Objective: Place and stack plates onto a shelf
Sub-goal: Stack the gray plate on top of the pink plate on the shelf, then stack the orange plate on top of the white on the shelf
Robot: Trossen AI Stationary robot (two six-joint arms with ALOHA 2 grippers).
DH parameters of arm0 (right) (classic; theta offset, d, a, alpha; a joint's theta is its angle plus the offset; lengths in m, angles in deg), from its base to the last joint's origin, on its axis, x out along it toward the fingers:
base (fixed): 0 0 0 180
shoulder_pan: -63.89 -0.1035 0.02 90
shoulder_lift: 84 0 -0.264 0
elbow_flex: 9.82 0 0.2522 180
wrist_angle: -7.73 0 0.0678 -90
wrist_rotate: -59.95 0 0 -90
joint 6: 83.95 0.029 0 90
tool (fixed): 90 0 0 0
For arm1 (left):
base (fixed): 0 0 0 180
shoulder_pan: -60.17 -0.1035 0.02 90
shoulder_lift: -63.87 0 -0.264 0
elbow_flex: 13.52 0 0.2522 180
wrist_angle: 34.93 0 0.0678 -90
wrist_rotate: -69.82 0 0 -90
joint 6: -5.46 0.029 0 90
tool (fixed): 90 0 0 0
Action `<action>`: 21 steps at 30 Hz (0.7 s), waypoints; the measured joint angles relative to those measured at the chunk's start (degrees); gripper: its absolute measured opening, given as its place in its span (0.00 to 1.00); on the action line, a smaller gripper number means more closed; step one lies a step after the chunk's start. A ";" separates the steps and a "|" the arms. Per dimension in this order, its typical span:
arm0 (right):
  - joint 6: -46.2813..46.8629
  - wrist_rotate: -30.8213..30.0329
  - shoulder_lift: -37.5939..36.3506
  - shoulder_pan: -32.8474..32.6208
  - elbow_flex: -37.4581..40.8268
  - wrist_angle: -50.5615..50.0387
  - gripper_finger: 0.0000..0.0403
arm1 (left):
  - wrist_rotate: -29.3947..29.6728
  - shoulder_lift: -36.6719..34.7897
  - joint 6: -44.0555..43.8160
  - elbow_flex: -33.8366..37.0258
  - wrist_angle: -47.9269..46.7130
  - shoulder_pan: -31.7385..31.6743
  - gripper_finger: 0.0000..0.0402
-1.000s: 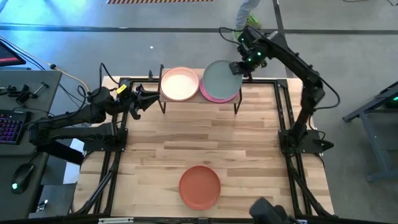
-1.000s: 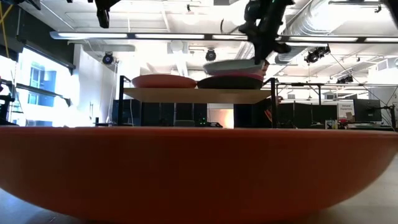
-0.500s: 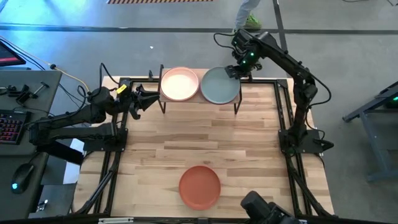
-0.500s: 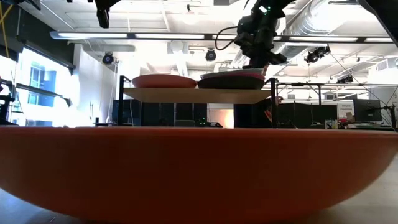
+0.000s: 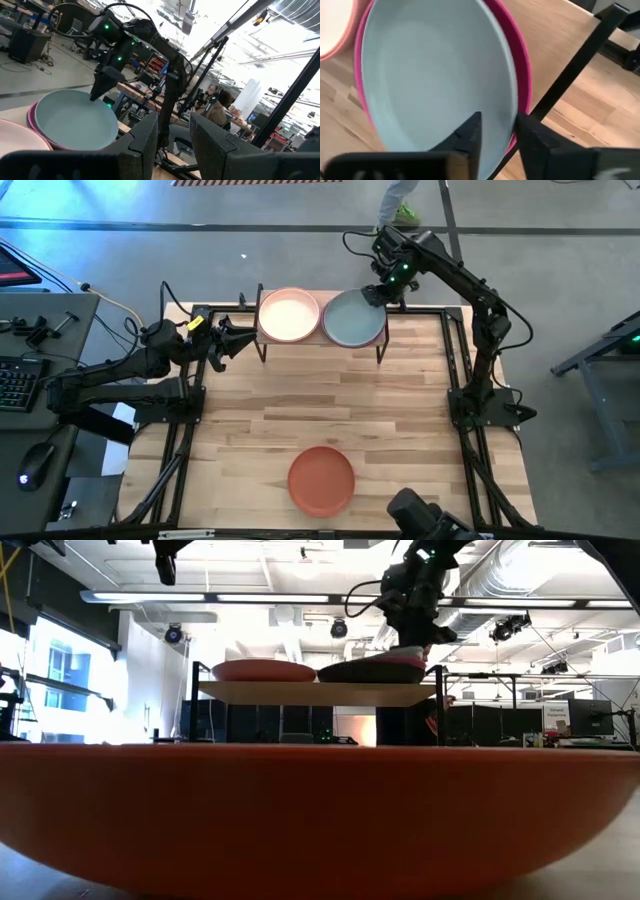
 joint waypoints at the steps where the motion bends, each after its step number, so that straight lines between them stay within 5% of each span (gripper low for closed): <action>1: -0.82 0.40 -0.01 0.00 -0.52 -0.44 0.27 | 0.00 -0.02 0.00 0.01 0.00 0.00 0.26; 9: -4.82 0.76 -0.14 -2.64 -6.32 1.58 0.46 | 0.21 -0.02 2.89 0.01 -0.02 -0.01 0.26; 15: -6.13 -8.08 -0.14 -3.68 -4.45 -4.06 0.47 | 0.70 -0.02 2.92 0.02 -0.02 -0.01 0.26; 21: -7.60 -5.73 -1.03 -2.10 -4.31 -0.70 0.47 | 1.53 -0.02 2.91 0.02 -0.03 -0.01 0.26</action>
